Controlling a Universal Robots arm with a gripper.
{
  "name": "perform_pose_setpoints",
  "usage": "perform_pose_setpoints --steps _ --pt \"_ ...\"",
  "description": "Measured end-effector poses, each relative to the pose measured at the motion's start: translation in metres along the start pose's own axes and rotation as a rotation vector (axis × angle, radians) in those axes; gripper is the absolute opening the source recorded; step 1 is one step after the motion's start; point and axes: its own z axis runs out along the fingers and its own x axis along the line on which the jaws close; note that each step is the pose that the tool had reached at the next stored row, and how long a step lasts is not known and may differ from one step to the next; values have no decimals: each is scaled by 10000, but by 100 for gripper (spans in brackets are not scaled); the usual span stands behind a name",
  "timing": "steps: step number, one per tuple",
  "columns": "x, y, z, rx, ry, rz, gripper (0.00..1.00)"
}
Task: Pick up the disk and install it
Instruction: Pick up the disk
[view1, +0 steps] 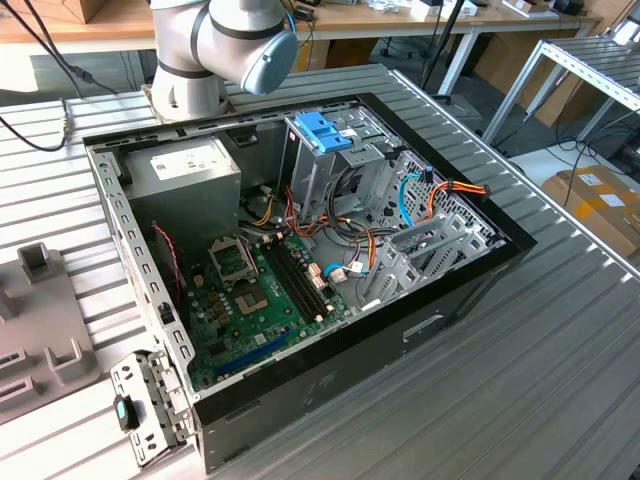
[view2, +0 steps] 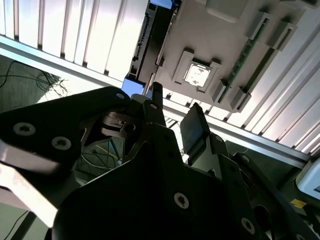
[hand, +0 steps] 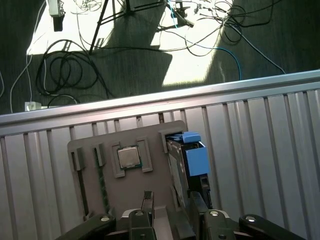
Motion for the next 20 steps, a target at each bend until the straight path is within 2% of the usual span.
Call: perform_pose_setpoints --steps 20 --pt "-57 7 53 -2 -12 -1 42"
